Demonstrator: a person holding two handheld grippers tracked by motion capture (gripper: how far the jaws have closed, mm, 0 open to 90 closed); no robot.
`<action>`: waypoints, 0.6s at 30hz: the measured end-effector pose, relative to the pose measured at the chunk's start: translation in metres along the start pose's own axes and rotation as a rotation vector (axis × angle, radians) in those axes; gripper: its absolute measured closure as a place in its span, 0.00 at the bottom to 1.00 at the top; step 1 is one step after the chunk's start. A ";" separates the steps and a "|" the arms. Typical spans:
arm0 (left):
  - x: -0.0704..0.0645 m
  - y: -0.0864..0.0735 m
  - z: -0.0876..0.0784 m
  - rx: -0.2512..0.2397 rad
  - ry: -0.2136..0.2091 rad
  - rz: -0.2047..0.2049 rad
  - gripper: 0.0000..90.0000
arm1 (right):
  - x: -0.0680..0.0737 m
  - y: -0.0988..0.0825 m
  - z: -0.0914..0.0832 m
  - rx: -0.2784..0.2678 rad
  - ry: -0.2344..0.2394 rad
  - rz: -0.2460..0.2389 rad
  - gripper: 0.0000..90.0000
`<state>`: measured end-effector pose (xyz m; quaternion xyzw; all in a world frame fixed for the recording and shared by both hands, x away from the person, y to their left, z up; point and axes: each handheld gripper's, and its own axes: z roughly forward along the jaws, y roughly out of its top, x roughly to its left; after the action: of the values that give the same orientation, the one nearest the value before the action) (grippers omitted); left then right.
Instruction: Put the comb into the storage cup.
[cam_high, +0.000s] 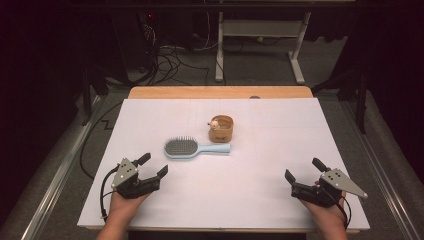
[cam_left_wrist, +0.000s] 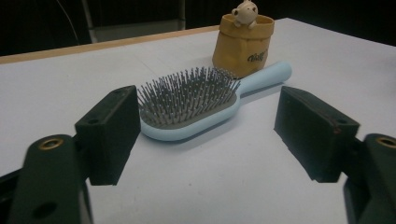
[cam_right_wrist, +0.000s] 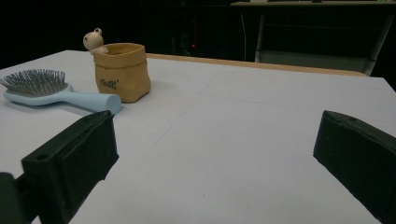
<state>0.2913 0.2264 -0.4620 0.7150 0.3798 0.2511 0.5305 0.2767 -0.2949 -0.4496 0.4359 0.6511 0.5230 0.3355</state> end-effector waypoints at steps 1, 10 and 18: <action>0.000 0.000 0.000 0.000 0.002 0.001 0.28 | 0.000 0.000 0.000 0.000 0.000 0.000 0.00; 0.000 0.000 0.000 0.006 -0.007 -0.009 0.40 | -0.001 0.000 -0.001 -0.004 0.000 0.001 0.00; 0.000 0.001 0.000 0.022 -0.034 -0.020 0.48 | -0.001 0.001 -0.001 -0.004 0.001 0.002 0.00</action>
<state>0.2919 0.2261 -0.4611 0.7213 0.3805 0.2295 0.5314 0.2765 -0.2959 -0.4490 0.4358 0.6496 0.5250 0.3354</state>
